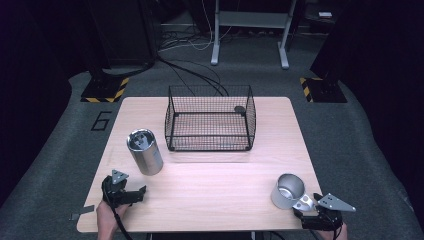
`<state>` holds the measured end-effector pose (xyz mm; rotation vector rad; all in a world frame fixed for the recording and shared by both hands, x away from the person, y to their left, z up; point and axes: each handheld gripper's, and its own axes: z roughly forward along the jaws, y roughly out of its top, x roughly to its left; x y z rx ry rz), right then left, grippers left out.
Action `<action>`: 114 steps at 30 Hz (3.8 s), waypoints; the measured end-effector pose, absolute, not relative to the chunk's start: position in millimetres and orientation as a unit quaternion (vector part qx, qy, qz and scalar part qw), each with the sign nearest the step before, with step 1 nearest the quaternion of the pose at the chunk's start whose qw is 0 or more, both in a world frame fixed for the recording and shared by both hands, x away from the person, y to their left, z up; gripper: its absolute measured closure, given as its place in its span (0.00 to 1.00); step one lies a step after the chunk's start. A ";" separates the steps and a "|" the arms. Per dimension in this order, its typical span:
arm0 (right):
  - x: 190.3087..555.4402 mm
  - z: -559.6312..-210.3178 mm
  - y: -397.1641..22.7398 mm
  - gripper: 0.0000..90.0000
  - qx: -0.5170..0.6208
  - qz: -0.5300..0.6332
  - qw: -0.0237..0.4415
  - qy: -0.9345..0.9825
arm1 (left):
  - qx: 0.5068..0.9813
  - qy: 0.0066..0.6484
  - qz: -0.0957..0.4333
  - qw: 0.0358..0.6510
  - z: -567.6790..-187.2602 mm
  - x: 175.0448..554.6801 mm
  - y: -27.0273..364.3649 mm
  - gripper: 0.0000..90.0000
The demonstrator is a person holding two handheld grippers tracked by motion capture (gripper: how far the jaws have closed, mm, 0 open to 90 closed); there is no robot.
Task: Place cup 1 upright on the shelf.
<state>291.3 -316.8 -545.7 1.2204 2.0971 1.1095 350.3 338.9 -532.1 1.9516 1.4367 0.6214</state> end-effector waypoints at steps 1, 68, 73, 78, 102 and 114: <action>291.3 -545.6 -316.7 0.00 0.445 0.404 0.234 0.764 | 0.739 0.546 0.236 0.315 -532.3 350.4 338.6 0.01; 291.4 -545.3 -317.1 0.01 0.450 0.404 0.235 0.761 | 0.716 0.498 0.264 0.412 -439.3 367.8 321.9 0.00; 291.4 -545.3 -317.0 0.01 0.450 0.404 0.235 0.761 | 0.707 0.499 0.269 0.422 -434.1 372.5 322.7 0.00; 291.7 -545.2 -317.0 0.01 0.450 0.404 0.236 0.761 | 0.705 0.498 0.269 0.427 -430.3 380.7 322.0 0.00; 291.4 -545.5 -317.4 0.01 0.448 0.404 0.237 0.761 | 0.697 0.500 0.258 0.444 -425.4 402.0 318.1 0.00; 291.2 -545.6 -317.4 0.01 0.449 0.405 0.237 0.760 | 0.701 0.499 0.263 0.437 -424.3 416.9 309.4 0.00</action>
